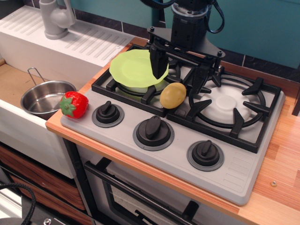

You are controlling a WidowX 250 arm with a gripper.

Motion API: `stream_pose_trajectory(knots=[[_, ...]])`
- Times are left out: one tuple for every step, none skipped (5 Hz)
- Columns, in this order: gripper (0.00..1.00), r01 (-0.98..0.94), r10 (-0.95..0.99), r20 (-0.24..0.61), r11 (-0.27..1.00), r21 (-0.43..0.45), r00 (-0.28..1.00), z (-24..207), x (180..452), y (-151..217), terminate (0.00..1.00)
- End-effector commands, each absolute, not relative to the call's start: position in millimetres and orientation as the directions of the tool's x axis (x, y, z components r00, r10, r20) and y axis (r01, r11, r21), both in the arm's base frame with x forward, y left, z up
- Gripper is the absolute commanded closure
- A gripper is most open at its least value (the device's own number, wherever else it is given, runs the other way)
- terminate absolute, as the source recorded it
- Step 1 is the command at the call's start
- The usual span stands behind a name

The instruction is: Put potato on plate and strawberry in pot or pan in sink

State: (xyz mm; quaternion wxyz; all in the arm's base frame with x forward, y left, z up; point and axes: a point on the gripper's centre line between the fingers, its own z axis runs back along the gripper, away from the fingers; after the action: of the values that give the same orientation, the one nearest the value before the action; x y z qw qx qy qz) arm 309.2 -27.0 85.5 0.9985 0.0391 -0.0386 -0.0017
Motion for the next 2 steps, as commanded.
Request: stream_pose_trajectory(knots=[[0.00, 0.000, -0.006, 0.077, 0.997, 0.078, 0.997, 85.5, 309.2, -27.0, 0.00], [0.00, 0.001, -0.010, 0.101, 0.996, 0.088, 0.995, 77.0, 310.0, -27.3, 0.00]])
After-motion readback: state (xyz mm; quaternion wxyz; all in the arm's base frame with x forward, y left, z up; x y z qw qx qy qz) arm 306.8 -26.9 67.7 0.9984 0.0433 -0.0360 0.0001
